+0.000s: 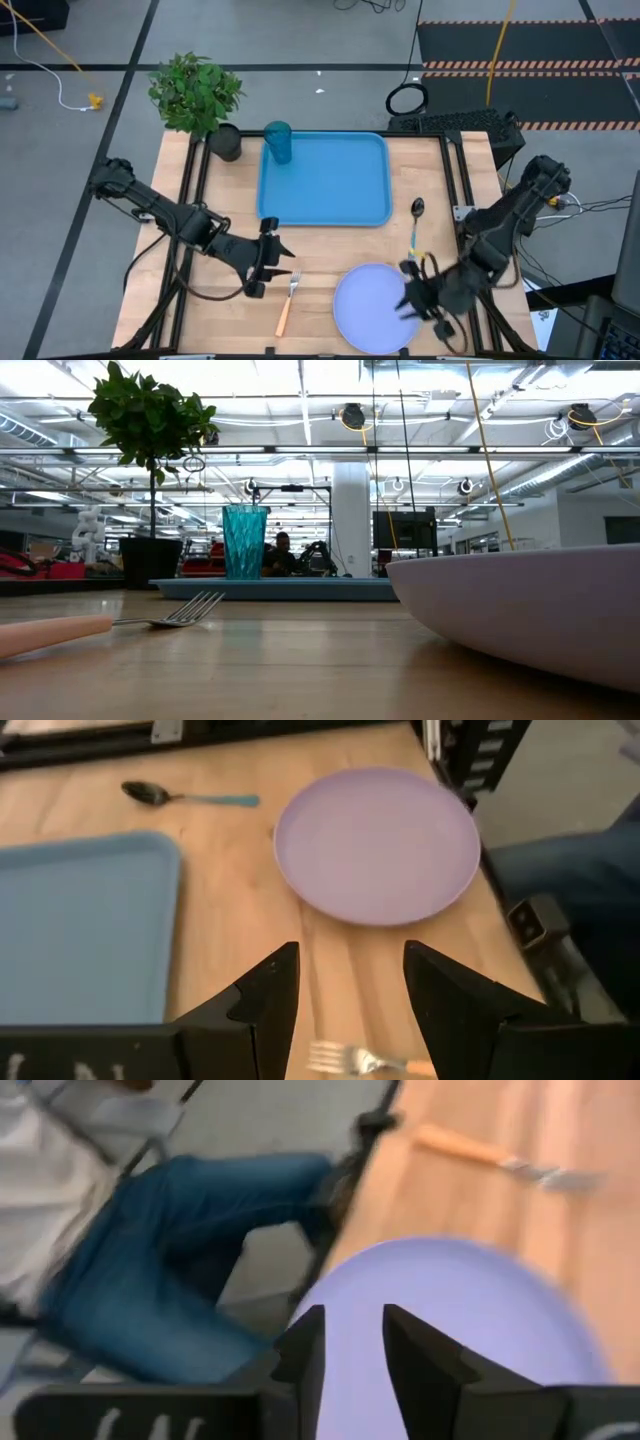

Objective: Pick and place plate/cup/fork/spoon on tray
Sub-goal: Put the light purple plate on the blue serving tray

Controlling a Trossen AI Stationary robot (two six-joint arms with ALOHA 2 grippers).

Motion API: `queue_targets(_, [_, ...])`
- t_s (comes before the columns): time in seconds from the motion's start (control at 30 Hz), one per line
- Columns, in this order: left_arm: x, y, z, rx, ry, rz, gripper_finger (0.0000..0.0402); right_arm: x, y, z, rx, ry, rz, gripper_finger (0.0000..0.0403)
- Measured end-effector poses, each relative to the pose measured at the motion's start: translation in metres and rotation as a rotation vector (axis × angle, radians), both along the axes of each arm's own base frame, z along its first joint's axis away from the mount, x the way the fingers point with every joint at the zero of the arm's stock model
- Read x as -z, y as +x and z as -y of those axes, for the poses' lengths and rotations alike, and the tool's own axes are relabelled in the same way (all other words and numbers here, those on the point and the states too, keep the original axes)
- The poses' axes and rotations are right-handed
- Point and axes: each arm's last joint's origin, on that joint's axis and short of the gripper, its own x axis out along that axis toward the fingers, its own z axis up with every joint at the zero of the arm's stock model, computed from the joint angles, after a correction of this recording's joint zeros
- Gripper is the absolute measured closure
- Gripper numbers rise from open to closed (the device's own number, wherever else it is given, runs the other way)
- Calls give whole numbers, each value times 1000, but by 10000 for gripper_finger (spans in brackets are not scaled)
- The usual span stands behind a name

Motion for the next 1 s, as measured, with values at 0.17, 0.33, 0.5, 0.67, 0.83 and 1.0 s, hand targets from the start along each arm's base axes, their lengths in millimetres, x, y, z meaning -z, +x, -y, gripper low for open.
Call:
queue_targets(0.17, [-4,1,4,-35,-14,59,218,10,-9,-21,-85,-29,-36,268])
queue_targets(0.33, [-7,3,5,-45,-32,92,218,23,-17,-33,-132,-65,-63,243])
queue_targets(0.5, [-2,11,7,-69,-6,114,218,43,-18,-43,-144,-113,-112,243])
queue_targets(0.67, [5,22,9,-68,21,132,218,65,-14,-49,-149,-181,-162,249])
queue_targets(0.83, [11,29,7,-75,42,123,218,86,-10,-54,-153,-236,-210,249])
queue_targets(1.0, [11,32,1,-95,44,121,218,102,-12,-53,-134,-224,-273,249])
